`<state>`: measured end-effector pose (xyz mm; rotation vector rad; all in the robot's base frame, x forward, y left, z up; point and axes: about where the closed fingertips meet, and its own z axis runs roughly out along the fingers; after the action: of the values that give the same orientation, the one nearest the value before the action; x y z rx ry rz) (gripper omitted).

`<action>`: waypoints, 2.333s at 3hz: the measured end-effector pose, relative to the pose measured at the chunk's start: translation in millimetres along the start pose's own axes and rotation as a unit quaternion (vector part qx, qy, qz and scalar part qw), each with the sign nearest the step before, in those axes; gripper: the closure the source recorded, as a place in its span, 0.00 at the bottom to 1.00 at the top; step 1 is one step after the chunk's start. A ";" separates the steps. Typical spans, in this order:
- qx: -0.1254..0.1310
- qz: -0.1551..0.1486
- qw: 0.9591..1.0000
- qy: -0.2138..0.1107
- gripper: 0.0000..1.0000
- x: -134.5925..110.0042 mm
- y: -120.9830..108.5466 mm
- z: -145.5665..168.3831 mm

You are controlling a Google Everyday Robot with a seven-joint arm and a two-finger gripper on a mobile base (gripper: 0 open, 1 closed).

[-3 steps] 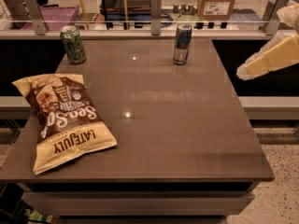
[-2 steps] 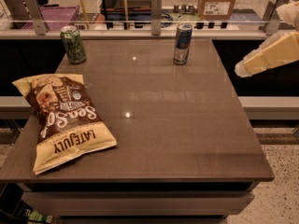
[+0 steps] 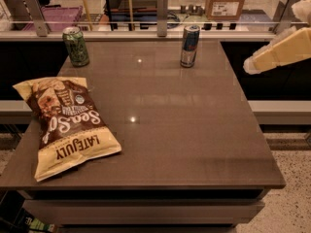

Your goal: Move redbull can near brown chip bag

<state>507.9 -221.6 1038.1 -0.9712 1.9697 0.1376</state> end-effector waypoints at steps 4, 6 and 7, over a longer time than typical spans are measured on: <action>0.059 0.140 0.985 -0.083 0.00 -45.7 -4.1 110.7; 0.076 0.165 0.973 -0.140 0.00 -38.6 -19.6 161.0; 0.079 0.163 0.969 -0.167 0.00 -32.2 -35.5 179.1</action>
Offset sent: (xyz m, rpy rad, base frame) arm 0.0883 0.0546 -0.0174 0.2762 -0.0430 -0.2415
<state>662.6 -147.5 968.0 -0.4784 1.7797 0.3039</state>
